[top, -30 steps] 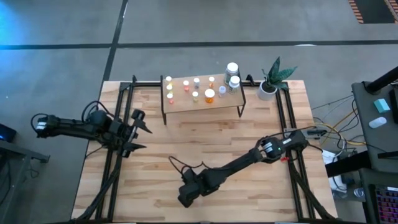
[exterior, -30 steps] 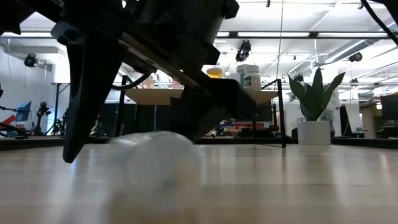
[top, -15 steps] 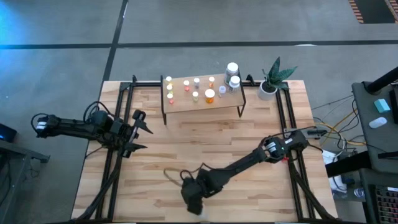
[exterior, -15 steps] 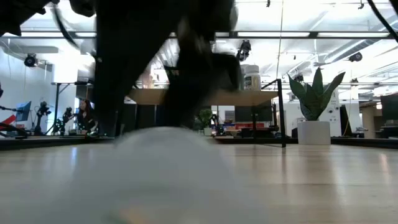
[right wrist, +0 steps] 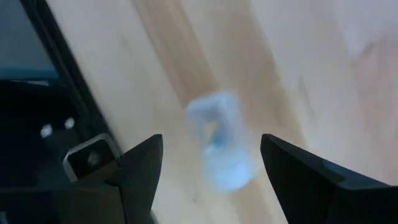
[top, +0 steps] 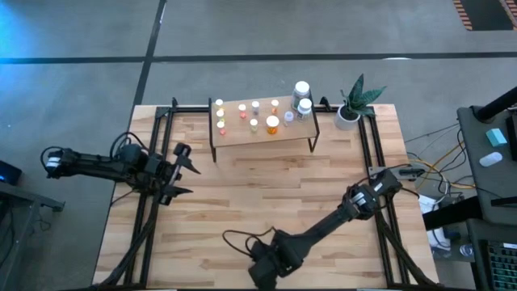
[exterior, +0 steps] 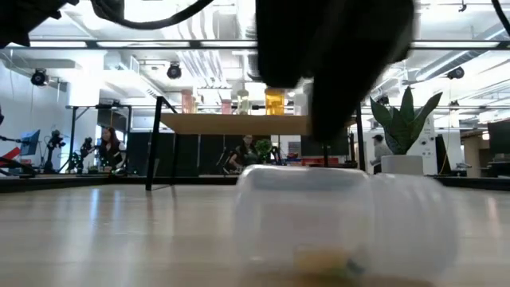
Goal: Pick and place medicine bottles onto shelf by color
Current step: Put the transparent pill bottle on the shelf
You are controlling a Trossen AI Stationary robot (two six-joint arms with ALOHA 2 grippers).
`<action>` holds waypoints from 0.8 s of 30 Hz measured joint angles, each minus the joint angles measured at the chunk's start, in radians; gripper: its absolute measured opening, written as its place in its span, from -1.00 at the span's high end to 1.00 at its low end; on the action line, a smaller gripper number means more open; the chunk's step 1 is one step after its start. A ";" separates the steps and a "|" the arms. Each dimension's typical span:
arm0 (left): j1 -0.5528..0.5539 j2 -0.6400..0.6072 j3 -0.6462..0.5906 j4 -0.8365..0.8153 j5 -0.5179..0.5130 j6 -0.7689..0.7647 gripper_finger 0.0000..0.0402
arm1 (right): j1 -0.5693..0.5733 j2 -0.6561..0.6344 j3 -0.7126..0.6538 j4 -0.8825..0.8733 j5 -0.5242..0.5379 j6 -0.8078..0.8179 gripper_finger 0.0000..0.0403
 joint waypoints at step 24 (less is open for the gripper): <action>-0.001 0.072 0.001 0.063 0.000 -0.011 -0.19 | 0.009 0.000 -0.019 -0.097 0.210 0.334 -0.29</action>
